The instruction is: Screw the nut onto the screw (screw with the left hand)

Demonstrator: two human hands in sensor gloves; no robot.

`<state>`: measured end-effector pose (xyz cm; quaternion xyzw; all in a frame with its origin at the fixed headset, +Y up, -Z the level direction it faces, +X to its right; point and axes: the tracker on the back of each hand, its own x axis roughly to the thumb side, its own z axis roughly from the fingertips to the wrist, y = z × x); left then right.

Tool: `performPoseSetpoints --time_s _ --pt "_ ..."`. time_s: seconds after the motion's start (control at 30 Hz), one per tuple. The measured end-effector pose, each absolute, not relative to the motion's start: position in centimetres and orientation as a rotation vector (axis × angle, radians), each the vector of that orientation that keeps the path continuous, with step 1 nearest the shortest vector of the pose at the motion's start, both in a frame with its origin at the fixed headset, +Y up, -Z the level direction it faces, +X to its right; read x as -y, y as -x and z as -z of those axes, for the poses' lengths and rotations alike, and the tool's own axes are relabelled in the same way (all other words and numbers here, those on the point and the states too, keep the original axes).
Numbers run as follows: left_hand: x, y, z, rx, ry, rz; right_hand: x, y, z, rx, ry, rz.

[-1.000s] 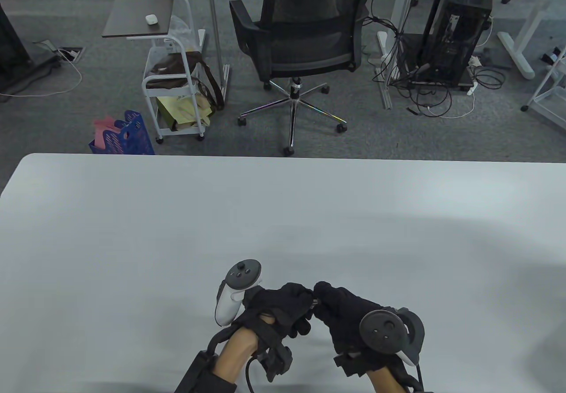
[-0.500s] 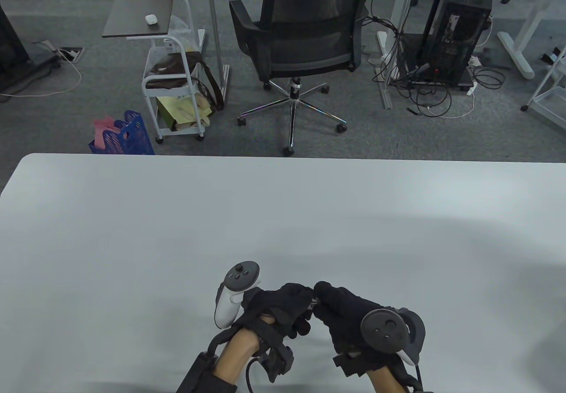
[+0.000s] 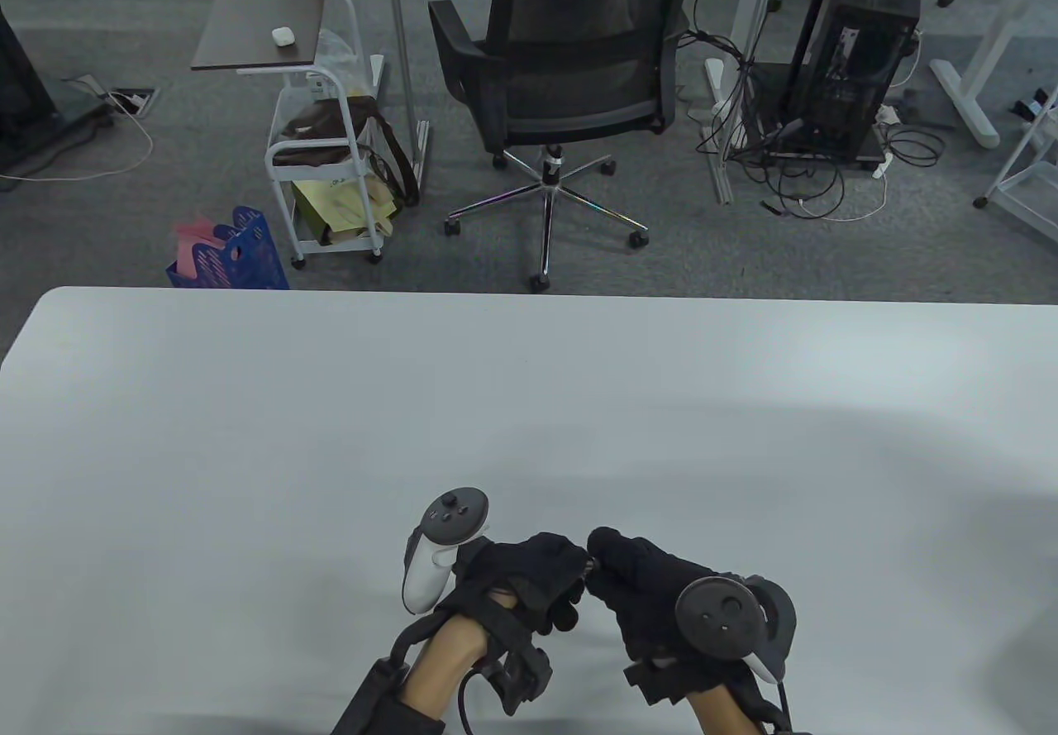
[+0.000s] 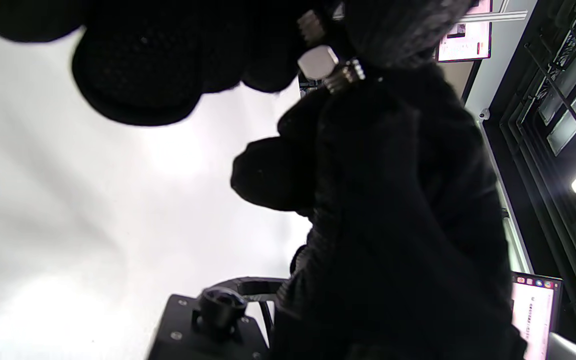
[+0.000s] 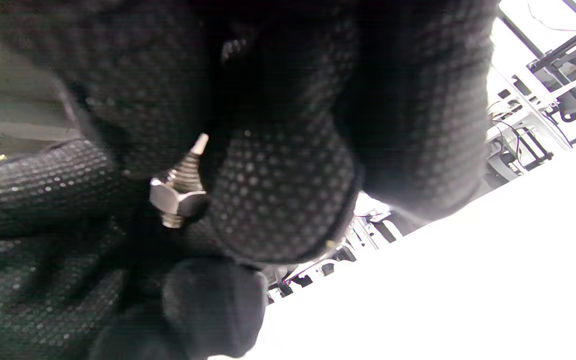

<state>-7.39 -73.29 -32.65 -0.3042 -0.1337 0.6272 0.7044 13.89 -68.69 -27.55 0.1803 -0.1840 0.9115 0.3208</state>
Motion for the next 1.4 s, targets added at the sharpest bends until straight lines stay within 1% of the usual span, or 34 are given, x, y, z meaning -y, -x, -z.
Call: performPoseSetpoints --time_s 0.1,0.2,0.33,0.47,0.53,0.67,0.73,0.87,1.0,1.07,1.17,1.4 --pt "72.99 7.37 32.73 0.335 0.688 -1.381 68.54 -13.75 27.46 0.493 -0.483 -2.408" --pt "73.28 7.42 32.7 0.341 0.717 -1.409 68.54 -13.88 27.48 0.491 -0.473 -2.388" --pt "73.43 7.59 32.69 0.277 0.653 -1.384 68.62 -13.95 27.54 0.48 -0.466 -2.377" --pt "73.09 7.47 32.75 0.304 0.663 -1.38 68.61 -13.84 27.53 0.482 -0.474 -2.391" --pt "73.05 7.46 32.8 0.341 0.698 -1.378 68.63 -13.81 27.54 0.48 -0.48 -2.399" --pt "73.53 7.49 32.68 0.323 0.725 -1.408 68.66 -13.87 27.57 0.472 -0.474 -2.376" --pt "73.66 7.48 32.62 0.29 0.7 -1.373 68.7 -13.88 27.58 0.473 -0.468 -2.373" --pt "73.06 7.31 32.72 0.318 0.683 -1.36 68.68 -13.85 27.55 0.483 -0.471 -2.381" --pt "73.21 7.33 32.71 0.347 0.718 -1.369 68.64 -13.83 27.6 0.448 -0.472 -2.389" --pt "73.42 7.38 32.66 0.337 0.715 -1.396 68.65 -13.9 27.61 0.454 -0.467 -2.383" --pt "73.29 7.43 32.66 0.297 0.653 -1.36 68.61 -13.87 27.63 0.458 -0.462 -2.381" --pt "73.14 7.51 32.71 0.296 0.66 -1.356 68.77 -13.37 27.71 0.396 -0.49 -2.421"
